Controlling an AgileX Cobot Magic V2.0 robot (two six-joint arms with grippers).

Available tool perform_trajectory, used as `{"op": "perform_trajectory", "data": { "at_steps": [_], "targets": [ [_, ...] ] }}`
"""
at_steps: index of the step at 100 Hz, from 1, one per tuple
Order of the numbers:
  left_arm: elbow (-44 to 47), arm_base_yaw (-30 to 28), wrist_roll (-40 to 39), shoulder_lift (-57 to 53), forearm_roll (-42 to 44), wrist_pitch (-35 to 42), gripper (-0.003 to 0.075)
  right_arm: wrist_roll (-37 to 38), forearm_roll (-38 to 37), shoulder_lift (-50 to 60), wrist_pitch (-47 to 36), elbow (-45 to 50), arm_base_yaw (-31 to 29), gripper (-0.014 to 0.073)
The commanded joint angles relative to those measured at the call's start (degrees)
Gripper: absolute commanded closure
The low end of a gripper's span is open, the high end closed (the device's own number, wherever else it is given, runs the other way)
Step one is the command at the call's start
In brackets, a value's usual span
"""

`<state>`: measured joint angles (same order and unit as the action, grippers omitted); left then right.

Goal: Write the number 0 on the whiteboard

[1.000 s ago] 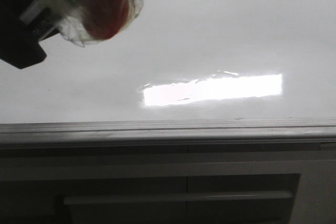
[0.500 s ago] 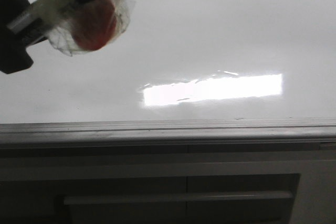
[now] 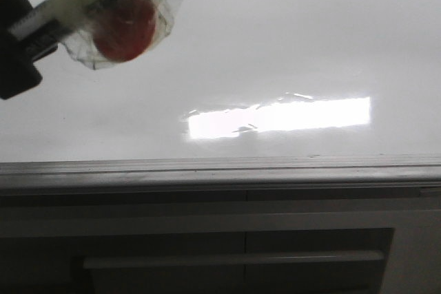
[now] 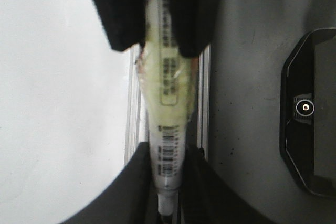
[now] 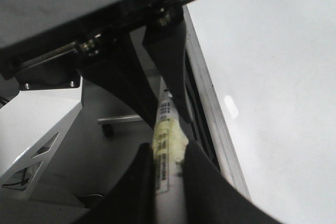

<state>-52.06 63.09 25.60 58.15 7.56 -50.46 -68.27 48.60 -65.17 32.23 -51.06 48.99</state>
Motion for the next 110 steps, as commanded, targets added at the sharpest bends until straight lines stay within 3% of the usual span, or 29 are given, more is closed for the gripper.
{"op": "perform_trajectory", "data": {
  "at_steps": [1,19,37,53,62,71,87,110],
  "targets": [
    [-2.5,0.4,-5.6,-3.1,-1.3,12.1,0.0528,-0.5,1.6,1.5,-0.5,-1.6,-0.9,0.066],
    [-2.5,-0.3,-10.9,-7.5,-1.3,12.1,0.0375,-0.1,0.9,4.7,0.4,-1.6,-4.6,0.066],
    [-0.4,-0.3,-16.1,-14.6,-0.5,13.8,0.0379,5.7,-5.3,8.9,4.8,-1.4,-10.4,0.066],
    [7.2,-0.3,-31.5,-24.1,6.4,20.2,0.0489,14.6,-15.8,15.6,6.2,2.6,-15.2,0.066],
    [13.2,-0.3,-39.3,-29.7,9.6,24.2,0.0605,17.9,-18.9,20.6,5.3,6.2,-17.7,0.066],
    [18.4,-0.3,-40.4,-34.8,10.0,29.0,0.0741,19.0,-19.0,24.7,1.5,10.3,-19.7,0.066],
    [24.6,-0.3,-46.2,-40.6,14.1,39.8,0.074,23.4,-18.8,28.2,-11.9,15.3,-20.5,0.066],
    [25.4,-1.7,-49.8,-40.9,17.1,38.0,0.074,23.4,-18.3,20.9,-20.5,14.8,-20.5,0.066]
  ]
}}
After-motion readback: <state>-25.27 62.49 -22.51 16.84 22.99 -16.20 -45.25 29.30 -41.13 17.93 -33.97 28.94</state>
